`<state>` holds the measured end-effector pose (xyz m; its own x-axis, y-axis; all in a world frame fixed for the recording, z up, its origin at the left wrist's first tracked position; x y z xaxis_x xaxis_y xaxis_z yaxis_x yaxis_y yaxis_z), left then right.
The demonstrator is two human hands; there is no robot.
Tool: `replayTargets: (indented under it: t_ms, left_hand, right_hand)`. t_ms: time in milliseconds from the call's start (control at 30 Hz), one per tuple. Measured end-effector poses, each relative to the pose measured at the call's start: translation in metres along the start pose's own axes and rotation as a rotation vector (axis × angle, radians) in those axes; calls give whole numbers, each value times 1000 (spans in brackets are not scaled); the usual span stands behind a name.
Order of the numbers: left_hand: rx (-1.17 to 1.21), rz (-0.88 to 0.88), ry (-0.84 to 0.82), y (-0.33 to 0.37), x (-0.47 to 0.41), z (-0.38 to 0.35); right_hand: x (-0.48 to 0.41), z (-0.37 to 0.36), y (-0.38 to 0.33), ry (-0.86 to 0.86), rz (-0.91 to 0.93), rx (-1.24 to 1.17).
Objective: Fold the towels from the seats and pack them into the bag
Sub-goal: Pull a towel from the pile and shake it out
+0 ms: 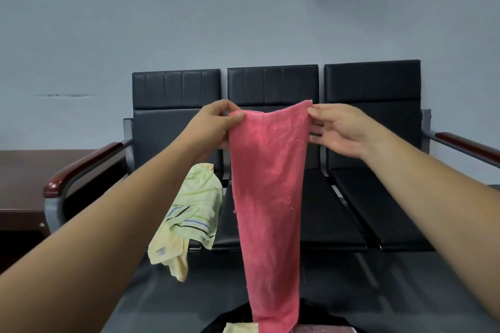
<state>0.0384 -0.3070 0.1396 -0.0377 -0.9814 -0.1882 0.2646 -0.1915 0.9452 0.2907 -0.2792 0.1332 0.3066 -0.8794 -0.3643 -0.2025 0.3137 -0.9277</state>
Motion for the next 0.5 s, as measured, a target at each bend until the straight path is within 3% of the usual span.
replayTargets:
  t_ms: [167,300,400,500]
  left_hand:
    - [-61,-13,-69,-3,0,-18]
    - [105,17,-29,-22,-3,-25]
    - [355,143,-241,-54,1,-35]
    - [205,213,-451,-93,12,-52]
  right_hand:
    - [7,-24,20,-121,-71,-64]
    - [-6,-31,17,60,-29,-201]
    - [-14,-30,10,144,-8,-270]
    - [-17,-27,8,174,-11,-305]
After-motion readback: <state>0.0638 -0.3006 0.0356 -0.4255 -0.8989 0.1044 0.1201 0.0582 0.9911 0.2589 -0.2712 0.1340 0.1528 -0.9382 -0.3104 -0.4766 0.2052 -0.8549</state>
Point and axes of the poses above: each hand's wrist, its own x-axis away from the middle knuckle, its own z-axis out of the back of the hand, y = z × x, the point moved 4 cm from there along -x, towards the middle knuckle, and after that the axes turned 10 degrees about z, right-handed, at the moved point
